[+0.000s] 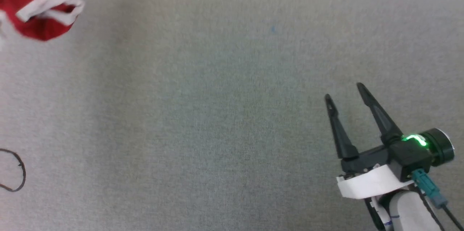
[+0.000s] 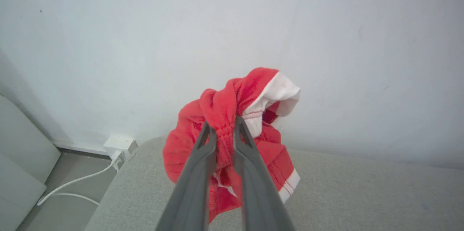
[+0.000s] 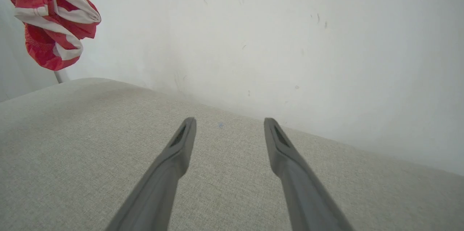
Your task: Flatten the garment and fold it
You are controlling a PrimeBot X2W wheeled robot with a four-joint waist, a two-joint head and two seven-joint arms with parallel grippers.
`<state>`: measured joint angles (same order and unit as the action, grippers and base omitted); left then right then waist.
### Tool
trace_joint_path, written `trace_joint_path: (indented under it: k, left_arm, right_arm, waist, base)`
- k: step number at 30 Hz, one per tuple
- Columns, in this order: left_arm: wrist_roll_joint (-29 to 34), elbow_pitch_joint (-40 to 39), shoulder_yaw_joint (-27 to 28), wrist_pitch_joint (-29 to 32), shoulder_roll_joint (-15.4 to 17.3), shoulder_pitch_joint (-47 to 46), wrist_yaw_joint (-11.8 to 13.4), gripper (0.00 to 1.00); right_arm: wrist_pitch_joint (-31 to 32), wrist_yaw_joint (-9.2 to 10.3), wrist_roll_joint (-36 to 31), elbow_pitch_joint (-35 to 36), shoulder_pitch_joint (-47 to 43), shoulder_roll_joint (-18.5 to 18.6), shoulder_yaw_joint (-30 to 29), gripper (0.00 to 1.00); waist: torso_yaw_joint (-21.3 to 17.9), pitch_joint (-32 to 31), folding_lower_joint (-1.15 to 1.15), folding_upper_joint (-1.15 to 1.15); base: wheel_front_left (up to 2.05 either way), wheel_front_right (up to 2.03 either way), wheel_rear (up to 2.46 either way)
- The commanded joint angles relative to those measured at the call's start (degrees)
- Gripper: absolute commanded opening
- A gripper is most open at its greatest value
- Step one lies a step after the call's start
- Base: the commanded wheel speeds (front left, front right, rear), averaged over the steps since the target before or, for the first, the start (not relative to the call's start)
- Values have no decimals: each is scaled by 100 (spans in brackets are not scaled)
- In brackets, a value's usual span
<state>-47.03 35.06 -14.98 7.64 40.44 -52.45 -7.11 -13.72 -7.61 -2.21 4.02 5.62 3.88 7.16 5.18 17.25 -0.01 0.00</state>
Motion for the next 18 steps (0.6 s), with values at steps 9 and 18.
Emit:
trace_joint_path:
  k: [9, 18]
  left_arm:
    - [260, -1451, -752, -467, -591, 205, 6, 0]
    - [760, -2437, -1722, -593, -1528, 734, 265, 0]
  right_arm:
    - [-71, 12, 117, -358, -161, -78, -464, 100]
    - [-67, 12, 187, -339, -270, -98, -660, 100]
  waist:
    - [-280, -1167, 1, 0]
    - [-871, -1305, 1, 0]
  base:
    - [0, 0, 0]
    - [0, 0, 0]
